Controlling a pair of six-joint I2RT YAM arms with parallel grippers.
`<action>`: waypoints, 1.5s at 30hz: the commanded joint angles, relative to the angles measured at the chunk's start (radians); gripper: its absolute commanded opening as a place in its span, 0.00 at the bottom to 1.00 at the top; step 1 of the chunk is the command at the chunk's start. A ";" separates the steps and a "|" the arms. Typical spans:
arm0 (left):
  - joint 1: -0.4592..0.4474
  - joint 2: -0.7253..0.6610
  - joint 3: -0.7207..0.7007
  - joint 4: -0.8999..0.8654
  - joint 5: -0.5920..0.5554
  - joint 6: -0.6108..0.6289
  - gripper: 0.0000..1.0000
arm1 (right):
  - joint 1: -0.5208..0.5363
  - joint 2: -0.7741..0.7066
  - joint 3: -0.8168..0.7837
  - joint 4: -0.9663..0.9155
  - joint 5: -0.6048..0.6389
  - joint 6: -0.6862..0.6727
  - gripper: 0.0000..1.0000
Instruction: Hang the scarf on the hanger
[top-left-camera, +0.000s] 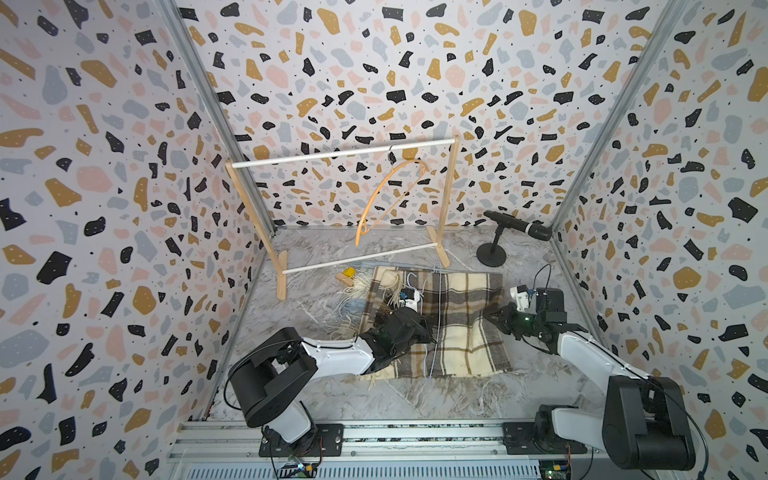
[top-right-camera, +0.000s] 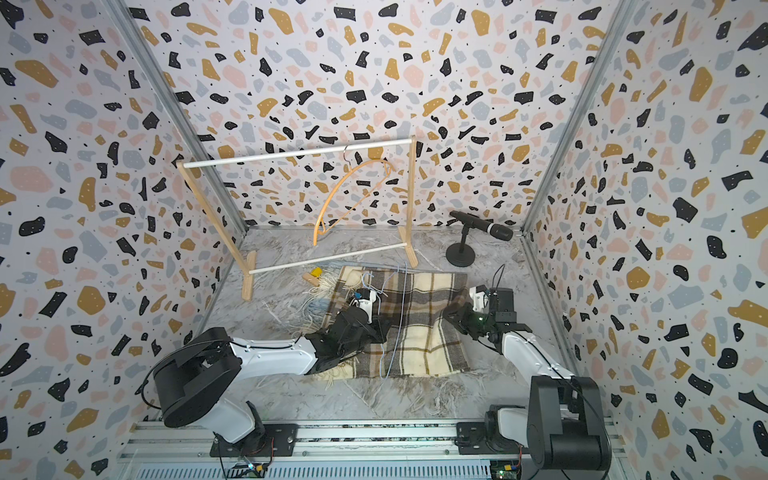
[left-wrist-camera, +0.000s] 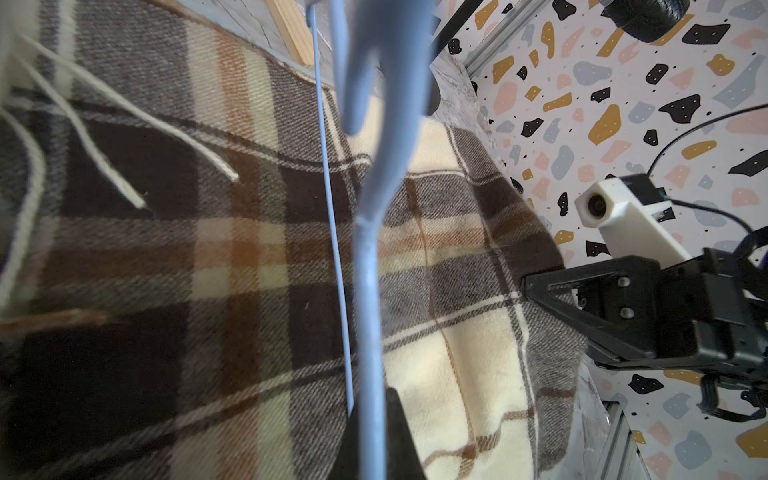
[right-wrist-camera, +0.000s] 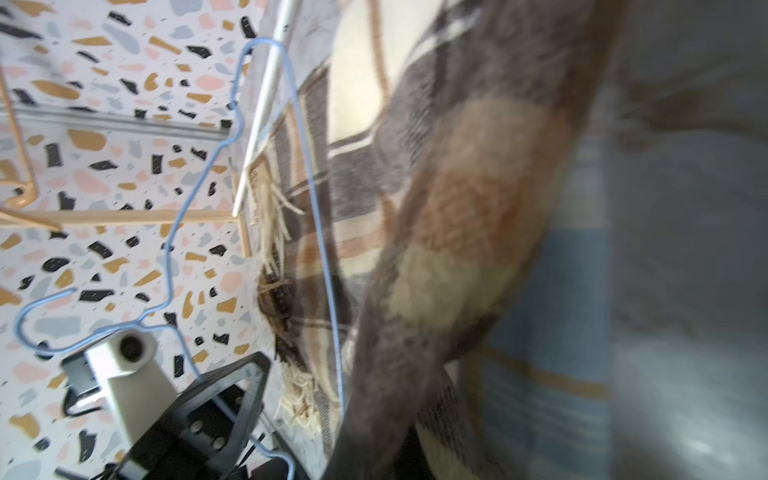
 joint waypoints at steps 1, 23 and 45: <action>-0.006 0.012 0.017 0.062 0.007 -0.027 0.00 | 0.096 0.000 0.036 0.156 -0.049 0.146 0.00; -0.006 -0.002 -0.039 0.054 -0.029 -0.060 0.00 | 0.443 0.411 0.264 0.250 -0.021 0.155 0.00; -0.006 -0.006 -0.018 0.019 -0.010 -0.043 0.00 | 0.329 0.287 0.455 -0.424 0.022 -0.357 0.55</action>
